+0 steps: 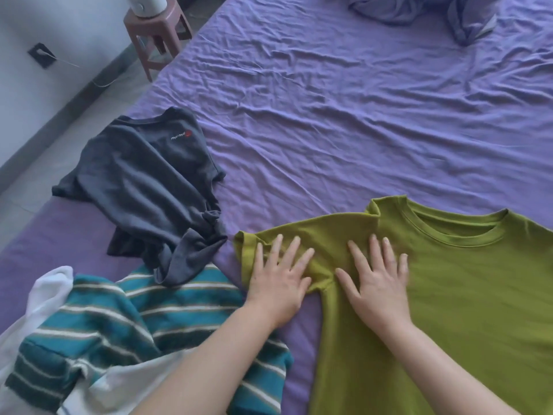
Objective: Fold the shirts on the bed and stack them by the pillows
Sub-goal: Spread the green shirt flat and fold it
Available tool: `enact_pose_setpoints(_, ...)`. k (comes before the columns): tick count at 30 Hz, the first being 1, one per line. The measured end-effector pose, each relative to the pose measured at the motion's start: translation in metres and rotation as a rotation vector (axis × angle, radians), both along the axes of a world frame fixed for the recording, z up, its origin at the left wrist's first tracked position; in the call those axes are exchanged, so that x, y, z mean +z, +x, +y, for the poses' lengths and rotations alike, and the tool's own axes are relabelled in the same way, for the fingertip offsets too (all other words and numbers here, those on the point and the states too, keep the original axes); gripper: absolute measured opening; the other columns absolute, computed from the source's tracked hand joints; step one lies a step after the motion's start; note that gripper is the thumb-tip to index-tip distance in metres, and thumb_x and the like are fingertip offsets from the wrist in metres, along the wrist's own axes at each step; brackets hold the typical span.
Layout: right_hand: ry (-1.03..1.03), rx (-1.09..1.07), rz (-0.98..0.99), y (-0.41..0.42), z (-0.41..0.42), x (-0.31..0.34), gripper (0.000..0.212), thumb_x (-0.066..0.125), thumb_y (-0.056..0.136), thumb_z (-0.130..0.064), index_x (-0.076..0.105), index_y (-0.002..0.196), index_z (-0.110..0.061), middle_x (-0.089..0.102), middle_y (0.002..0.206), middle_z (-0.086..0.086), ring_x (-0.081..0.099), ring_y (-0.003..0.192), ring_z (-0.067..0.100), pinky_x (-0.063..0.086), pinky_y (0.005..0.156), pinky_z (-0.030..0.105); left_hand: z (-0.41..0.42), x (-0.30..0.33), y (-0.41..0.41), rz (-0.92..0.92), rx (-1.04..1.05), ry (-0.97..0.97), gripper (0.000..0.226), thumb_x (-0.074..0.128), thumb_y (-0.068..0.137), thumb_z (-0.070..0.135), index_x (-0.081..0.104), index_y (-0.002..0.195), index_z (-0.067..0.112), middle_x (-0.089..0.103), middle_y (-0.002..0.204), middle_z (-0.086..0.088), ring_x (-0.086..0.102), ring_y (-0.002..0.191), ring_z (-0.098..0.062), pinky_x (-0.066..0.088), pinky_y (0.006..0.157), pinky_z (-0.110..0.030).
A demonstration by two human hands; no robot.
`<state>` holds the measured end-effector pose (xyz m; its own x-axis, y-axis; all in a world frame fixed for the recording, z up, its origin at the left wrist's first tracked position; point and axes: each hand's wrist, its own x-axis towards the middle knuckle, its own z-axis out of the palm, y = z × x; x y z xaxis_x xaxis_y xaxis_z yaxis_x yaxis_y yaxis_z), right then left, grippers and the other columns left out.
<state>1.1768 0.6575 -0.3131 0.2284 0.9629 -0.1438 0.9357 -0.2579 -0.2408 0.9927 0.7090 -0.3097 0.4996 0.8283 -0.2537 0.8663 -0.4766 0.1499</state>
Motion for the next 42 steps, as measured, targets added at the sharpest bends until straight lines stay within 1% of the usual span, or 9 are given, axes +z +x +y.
enact_pose_setpoints(2,-0.118,0.077,-0.081,0.011,0.004,-0.008,0.068,0.015,0.084,-0.071,0.007,0.146,-0.043,0.0,0.159,0.002,-0.012,0.145,0.023,-0.01,0.112,0.052,0.003,-0.009,-0.008,0.12,0.128,-0.081,0.077,0.021,0.084,0.073,-0.011,0.146,0.04,-0.023,0.155,0.003,-0.02,0.143,-0.024,-0.01,0.111,-0.056)
enact_pose_setpoints(4,-0.145,0.133,-0.1,0.019,0.009,-0.008,0.072,0.008,0.08,-0.075,-0.001,0.145,-0.045,-0.005,0.159,0.0,-0.015,0.144,0.023,-0.012,0.111,0.053,0.009,-0.009,-0.011,0.195,0.166,-0.104,0.089,0.017,0.075,0.083,-0.018,0.144,0.039,-0.027,0.154,-0.001,-0.024,0.142,-0.025,-0.011,0.109,-0.059)
enact_pose_setpoints(12,-0.239,0.121,-0.103,0.048,-0.111,0.016,0.073,0.007,0.083,-0.071,0.01,0.148,-0.038,0.006,0.158,0.002,-0.006,0.146,0.023,-0.004,0.116,0.05,-0.067,0.026,0.038,0.105,-0.001,0.017,0.064,0.029,0.094,0.055,0.012,0.15,0.029,0.002,0.159,-0.004,-0.007,0.145,-0.028,-0.005,0.114,-0.058)
enact_pose_setpoints(17,-0.309,-0.025,-0.054,0.055,-0.211,0.034,0.077,-0.001,0.087,-0.067,0.038,0.141,-0.029,0.033,0.151,0.008,0.026,0.141,0.03,0.019,0.112,0.053,-0.171,0.025,0.073,0.118,-0.219,-0.116,0.062,0.033,0.094,0.051,0.015,0.149,0.029,0.003,0.159,-0.005,-0.007,0.145,-0.03,-0.011,0.111,-0.059)
enact_pose_setpoints(24,-0.325,-0.192,-0.028,0.076,-0.325,0.044,0.075,0.004,0.093,-0.06,0.056,0.129,-0.022,0.049,0.139,0.014,0.045,0.128,0.034,0.033,0.102,0.053,-0.27,0.034,0.085,0.096,-0.264,-0.104,0.07,0.074,0.066,0.054,0.061,0.126,0.021,0.052,0.138,-0.009,0.048,0.128,-0.031,0.043,0.096,-0.059)
enact_pose_setpoints(28,-0.225,-0.267,0.029,0.081,-0.371,0.047,0.067,0.01,0.097,-0.052,0.062,0.123,-0.019,0.052,0.133,0.022,0.05,0.122,0.043,0.044,0.092,0.056,-0.309,0.033,0.085,0.15,-0.221,-0.17,0.074,0.063,0.077,0.056,0.042,0.141,0.024,0.033,0.151,-0.01,0.03,0.139,-0.032,0.029,0.106,-0.06)
enact_pose_setpoints(31,-0.087,-0.414,0.102,0.08,-0.398,0.05,0.031,0.053,0.094,-0.023,0.063,0.122,-0.019,0.045,0.137,0.028,0.049,0.12,0.047,0.047,0.089,0.054,-0.333,0.024,0.079,0.23,-0.139,-0.166,0.066,0.031,0.095,0.052,0.002,0.15,0.03,-0.008,0.159,-0.001,-0.008,0.146,-0.025,0.002,0.115,-0.052)
enact_pose_setpoints(39,0.001,-0.601,0.445,0.081,-0.434,0.063,0.045,0.061,0.085,-0.004,0.053,0.129,-0.01,0.06,0.104,0.015,0.054,0.101,0.035,0.042,0.088,0.04,-0.381,0.05,0.057,0.228,0.143,-0.254,0.053,0.027,0.098,0.05,0.018,0.148,0.035,0.002,0.159,0.0,0.005,0.146,-0.021,0.018,0.115,-0.042)
enact_pose_setpoints(42,0.028,-0.694,0.455,0.073,-0.445,0.06,0.057,0.07,0.081,-0.01,0.048,0.134,-0.007,0.053,0.12,0.018,0.047,0.112,0.037,0.036,0.095,0.04,-0.397,0.056,0.054,0.256,0.107,-0.287,0.051,0.025,0.099,0.05,0.019,0.147,0.038,0.006,0.159,0.0,0.007,0.146,-0.022,0.016,0.115,-0.043)
